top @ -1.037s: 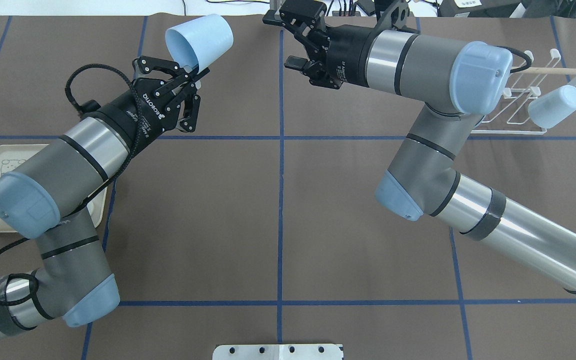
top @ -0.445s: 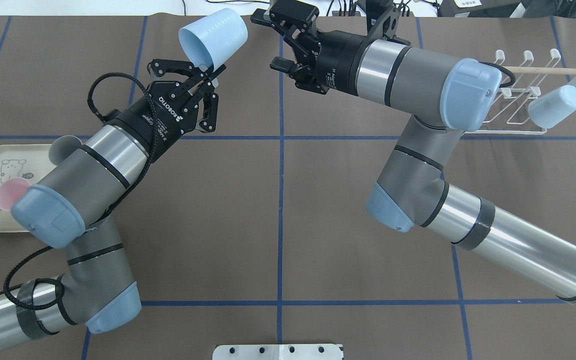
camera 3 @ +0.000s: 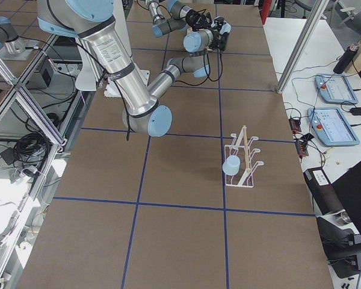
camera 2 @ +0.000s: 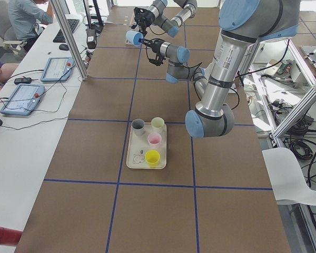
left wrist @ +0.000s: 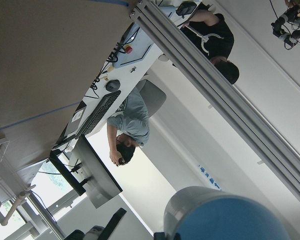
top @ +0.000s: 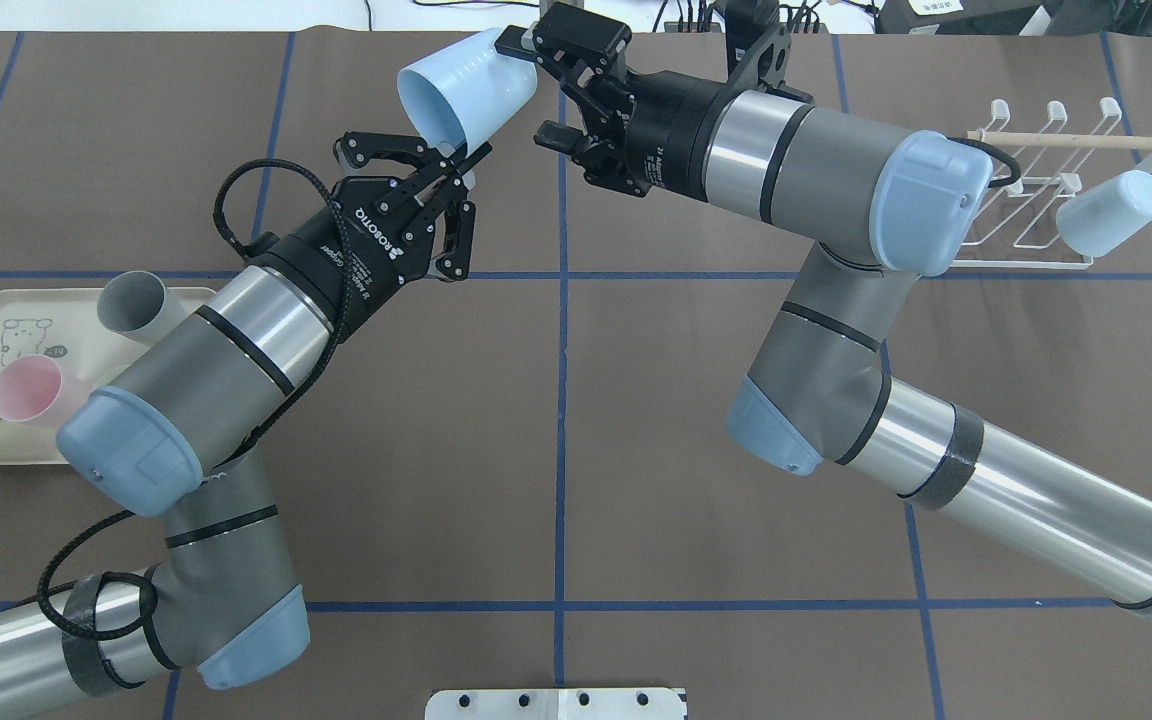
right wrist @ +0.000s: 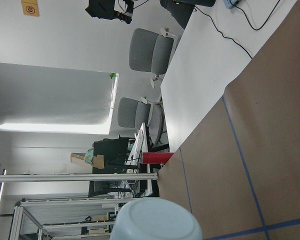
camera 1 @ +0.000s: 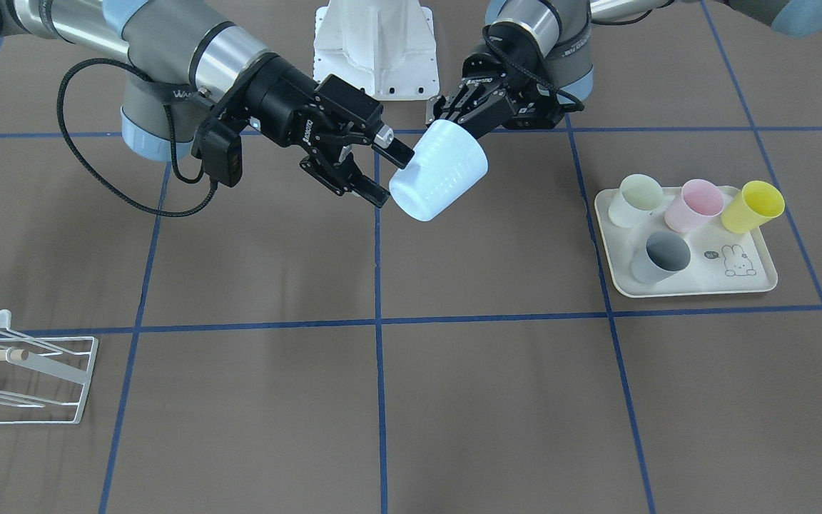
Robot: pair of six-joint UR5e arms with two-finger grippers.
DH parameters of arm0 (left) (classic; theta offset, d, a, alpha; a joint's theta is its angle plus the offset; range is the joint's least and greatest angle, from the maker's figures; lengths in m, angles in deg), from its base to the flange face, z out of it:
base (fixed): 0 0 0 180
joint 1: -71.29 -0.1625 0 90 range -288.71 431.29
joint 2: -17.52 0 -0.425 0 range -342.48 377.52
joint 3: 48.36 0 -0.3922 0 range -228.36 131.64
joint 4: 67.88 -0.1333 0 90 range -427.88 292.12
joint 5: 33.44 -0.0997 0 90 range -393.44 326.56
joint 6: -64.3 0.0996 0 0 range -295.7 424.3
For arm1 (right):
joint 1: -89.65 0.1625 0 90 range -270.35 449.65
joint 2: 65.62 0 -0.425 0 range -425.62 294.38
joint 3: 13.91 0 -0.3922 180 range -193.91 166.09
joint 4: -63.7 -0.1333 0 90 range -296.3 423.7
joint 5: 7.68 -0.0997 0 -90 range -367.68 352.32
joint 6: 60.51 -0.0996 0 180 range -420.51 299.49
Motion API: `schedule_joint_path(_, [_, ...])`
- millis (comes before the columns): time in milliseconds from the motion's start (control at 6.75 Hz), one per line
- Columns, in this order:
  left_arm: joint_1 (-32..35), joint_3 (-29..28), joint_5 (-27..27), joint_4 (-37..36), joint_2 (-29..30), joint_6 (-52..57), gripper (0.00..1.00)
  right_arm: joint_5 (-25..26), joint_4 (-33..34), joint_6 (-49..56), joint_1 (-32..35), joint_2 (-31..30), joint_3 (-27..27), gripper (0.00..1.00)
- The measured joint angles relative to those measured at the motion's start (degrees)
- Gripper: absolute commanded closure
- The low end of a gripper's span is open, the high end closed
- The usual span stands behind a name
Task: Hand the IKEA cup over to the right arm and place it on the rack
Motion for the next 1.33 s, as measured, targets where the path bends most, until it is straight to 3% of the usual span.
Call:
schedule_joint_path(445, [-1.06,-0.25,-0.26,-0.11,0.96,0.08,1.00,0.17,-0.01,0.00,-0.75,0.00,0.00,0.02])
schedule_joint_path(889, [-1.58,-0.60,-0.27,-0.05,1.12,0.08,1.00,0.13,-0.01,0.00,-0.99,0.29,-0.05,0.11])
schedule_joint_path(1334, [-1.72,-0.54,-0.18,0.12,0.89,0.16,1.00,0.19,-0.01,0.00,-1.01,0.35,-0.13,0.10])
